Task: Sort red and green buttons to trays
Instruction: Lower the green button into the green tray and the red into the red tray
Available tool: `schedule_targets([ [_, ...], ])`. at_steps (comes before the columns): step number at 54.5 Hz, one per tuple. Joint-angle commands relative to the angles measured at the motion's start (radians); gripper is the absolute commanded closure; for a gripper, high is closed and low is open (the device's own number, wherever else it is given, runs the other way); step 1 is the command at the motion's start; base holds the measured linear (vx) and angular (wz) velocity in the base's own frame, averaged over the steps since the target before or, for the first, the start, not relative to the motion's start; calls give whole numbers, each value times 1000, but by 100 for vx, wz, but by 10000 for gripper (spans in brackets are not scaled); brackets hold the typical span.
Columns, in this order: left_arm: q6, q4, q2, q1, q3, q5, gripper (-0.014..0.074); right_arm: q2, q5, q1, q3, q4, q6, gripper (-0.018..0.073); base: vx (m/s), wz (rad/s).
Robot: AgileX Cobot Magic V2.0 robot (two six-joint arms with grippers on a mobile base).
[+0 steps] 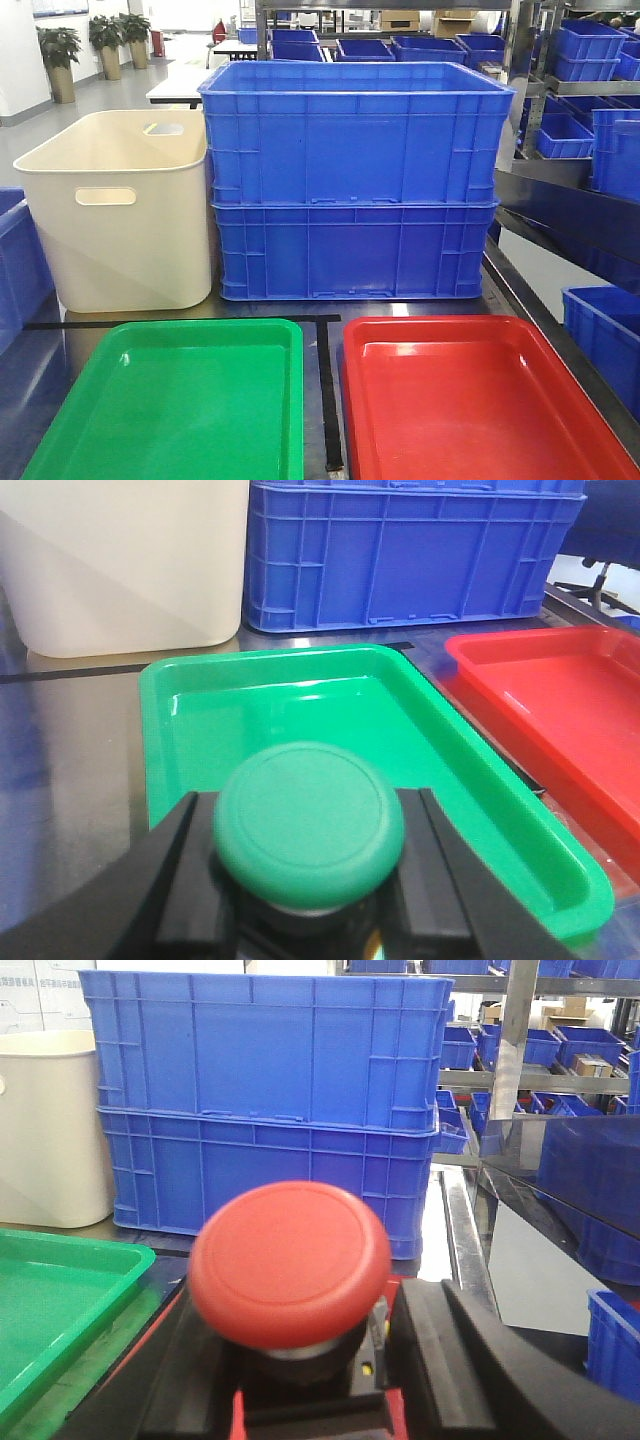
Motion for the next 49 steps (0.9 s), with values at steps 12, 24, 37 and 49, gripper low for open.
schedule_targets([
  [12, -1, 33, 3, -4, -31, -192, 596, 86, -74, 0, -35, -22, -1, 569, 0, 0],
  [24, -12, 29, 75, -4, -31, -285, 596, 234, -233, 0, -35, -147, -1, 569, 0, 0],
  [37, 0, 37, 423, -4, -34, -658, 596, 510, -432, -29, -76, -186, 36, 569, 0, 0],
  [49, 44, 35, 733, -1, -80, -920, 595, 764, -651, -132, -184, -102, 10, 569, 0, 0],
])
